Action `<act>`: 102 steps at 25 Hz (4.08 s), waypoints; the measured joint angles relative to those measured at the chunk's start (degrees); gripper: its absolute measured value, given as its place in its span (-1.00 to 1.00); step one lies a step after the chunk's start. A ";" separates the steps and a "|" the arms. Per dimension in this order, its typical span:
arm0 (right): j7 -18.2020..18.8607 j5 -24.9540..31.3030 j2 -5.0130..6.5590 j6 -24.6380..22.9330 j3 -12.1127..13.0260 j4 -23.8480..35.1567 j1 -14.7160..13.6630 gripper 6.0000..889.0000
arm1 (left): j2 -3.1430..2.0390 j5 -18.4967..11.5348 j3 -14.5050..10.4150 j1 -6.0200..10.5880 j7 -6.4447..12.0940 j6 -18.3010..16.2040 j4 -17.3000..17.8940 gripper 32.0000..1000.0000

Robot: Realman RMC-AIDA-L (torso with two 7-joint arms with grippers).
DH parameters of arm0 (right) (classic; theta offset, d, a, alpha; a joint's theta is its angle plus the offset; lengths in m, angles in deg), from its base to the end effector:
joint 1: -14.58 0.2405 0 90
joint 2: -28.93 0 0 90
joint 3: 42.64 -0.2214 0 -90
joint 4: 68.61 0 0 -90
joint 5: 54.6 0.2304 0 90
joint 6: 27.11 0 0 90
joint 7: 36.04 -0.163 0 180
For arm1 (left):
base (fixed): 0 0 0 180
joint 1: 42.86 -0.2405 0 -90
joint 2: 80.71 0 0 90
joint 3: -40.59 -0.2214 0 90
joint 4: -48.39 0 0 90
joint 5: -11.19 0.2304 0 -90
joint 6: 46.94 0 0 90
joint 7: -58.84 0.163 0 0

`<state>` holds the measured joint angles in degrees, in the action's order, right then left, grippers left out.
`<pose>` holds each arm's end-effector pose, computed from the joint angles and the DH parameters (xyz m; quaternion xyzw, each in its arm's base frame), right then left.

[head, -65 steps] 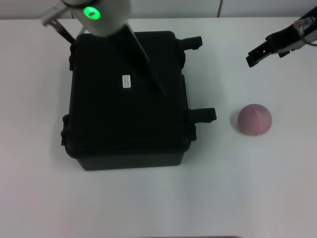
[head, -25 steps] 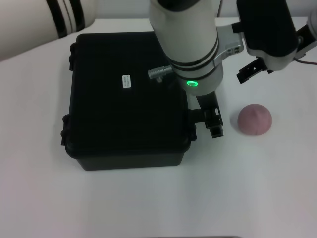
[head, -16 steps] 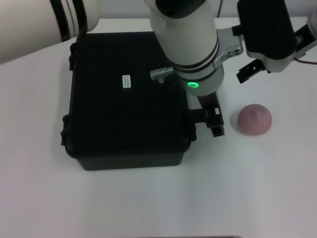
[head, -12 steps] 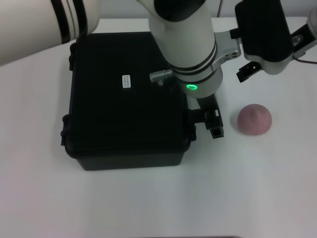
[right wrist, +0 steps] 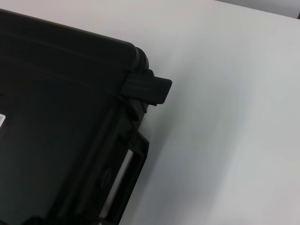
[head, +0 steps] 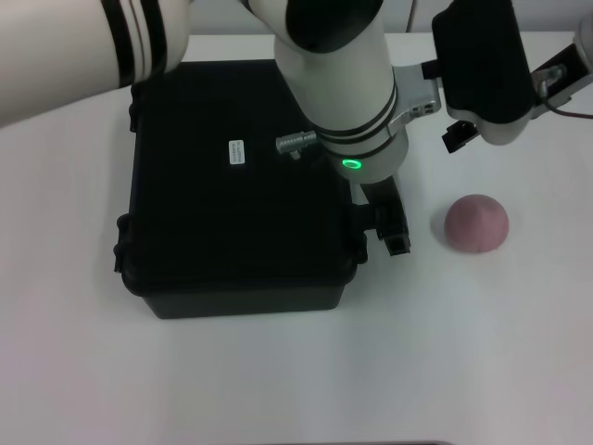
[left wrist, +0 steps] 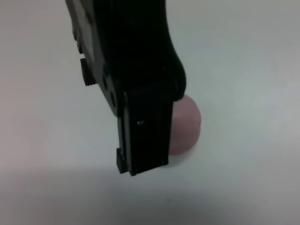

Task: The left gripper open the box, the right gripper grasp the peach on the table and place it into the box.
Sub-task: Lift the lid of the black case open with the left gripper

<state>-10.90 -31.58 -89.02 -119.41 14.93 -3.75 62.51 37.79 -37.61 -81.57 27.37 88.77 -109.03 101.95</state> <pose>0.1617 0.4052 0.0469 -0.8431 0.4765 -0.1276 0.2140 -0.0141 0.3452 -0.1582 -0.9650 0.0373 0.2309 0.1186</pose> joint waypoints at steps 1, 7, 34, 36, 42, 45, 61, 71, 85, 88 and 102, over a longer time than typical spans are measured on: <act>0.00 0.00 0.00 0.01 0.00 0.00 0.00 0.92 | 0.00 -0.04 0.00 0.00 0.20 0.18 -0.13 0.62; 0.01 0.00 0.00 0.02 0.00 0.00 0.07 0.92 | -0.01 -0.73 -0.23 0.00 1.43 0.97 -1.58 0.62; 0.73 0.00 -0.02 1.10 0.00 -2.15 0.48 0.92 | -0.03 -2.23 -2.77 -0.86 3.55 3.47 -4.61 0.62; 0.73 0.00 -0.01 1.32 0.00 -2.26 0.49 0.92 | -0.02 -2.44 -3.07 -0.85 3.55 3.50 -4.70 0.62; 0.73 0.00 0.01 1.44 0.00 -2.31 0.37 0.92 | -0.02 -3.57 -3.83 -0.57 3.47 3.21 -5.73 0.62; 0.73 0.00 0.00 1.50 0.00 -2.31 0.30 0.92 | -0.02 -3.58 -3.84 -0.57 3.46 3.06 -5.74 0.62; 0.87 0.08 0.00 1.51 -0.33 -2.28 0.15 0.91 | -0.10 -3.28 -3.77 -0.44 3.37 2.98 -6.00 0.62; 1.28 0.09 -0.03 1.51 -0.58 -2.28 -0.01 0.91 | -0.14 -3.00 -3.77 -0.70 3.88 3.71 -5.89 0.55; 1.41 0.25 -0.08 1.60 -0.62 -2.28 -0.04 0.91 | -0.20 -3.14 -3.77 -0.69 3.77 2.94 -5.28 0.04; 1.41 0.77 -0.09 1.60 -0.62 -2.29 -0.09 0.91 | -0.19 -3.32 -3.79 -0.71 3.49 2.61 -4.31 -0.09; 1.47 0.88 -0.09 1.60 -0.61 -2.28 -0.37 0.91 | -0.30 -3.50 -3.25 -0.51 2.94 2.52 -3.49 -0.51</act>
<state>-9.43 -30.70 -89.11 -117.81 14.31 -6.03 62.14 37.49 -41.10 -84.83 26.86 91.71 -106.51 98.45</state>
